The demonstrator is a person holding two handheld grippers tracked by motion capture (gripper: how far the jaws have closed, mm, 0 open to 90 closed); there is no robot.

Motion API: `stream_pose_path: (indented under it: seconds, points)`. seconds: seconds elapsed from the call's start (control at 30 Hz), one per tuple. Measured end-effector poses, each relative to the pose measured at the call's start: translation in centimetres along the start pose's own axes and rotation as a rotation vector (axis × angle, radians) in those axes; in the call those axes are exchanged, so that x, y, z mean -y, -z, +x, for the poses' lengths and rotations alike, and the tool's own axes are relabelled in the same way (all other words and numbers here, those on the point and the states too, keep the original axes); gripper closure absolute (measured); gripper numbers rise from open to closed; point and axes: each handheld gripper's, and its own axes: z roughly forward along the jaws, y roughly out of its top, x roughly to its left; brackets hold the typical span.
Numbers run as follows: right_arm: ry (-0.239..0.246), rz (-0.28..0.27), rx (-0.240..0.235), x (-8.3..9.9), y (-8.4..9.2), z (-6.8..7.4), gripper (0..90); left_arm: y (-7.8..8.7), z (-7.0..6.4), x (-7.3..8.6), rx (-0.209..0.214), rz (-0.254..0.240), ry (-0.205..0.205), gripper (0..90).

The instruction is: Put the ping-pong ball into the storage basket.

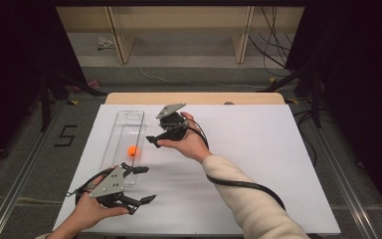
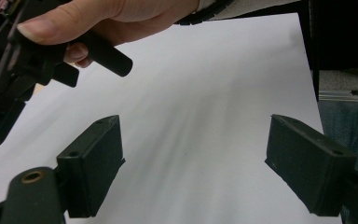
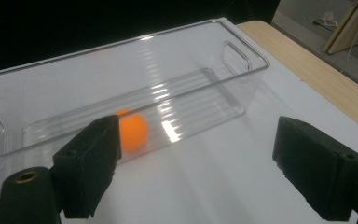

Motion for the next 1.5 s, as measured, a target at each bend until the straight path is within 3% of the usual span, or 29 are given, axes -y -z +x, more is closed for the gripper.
stream_pose_path:
  seconds: [1.5]
  points:
    - [-0.081, -0.004, 0.084, 5.4, 6.5, -2.4, 16.3, 0.0, 0.0, 0.0, -0.004, -0.005, 0.006, 18.1]
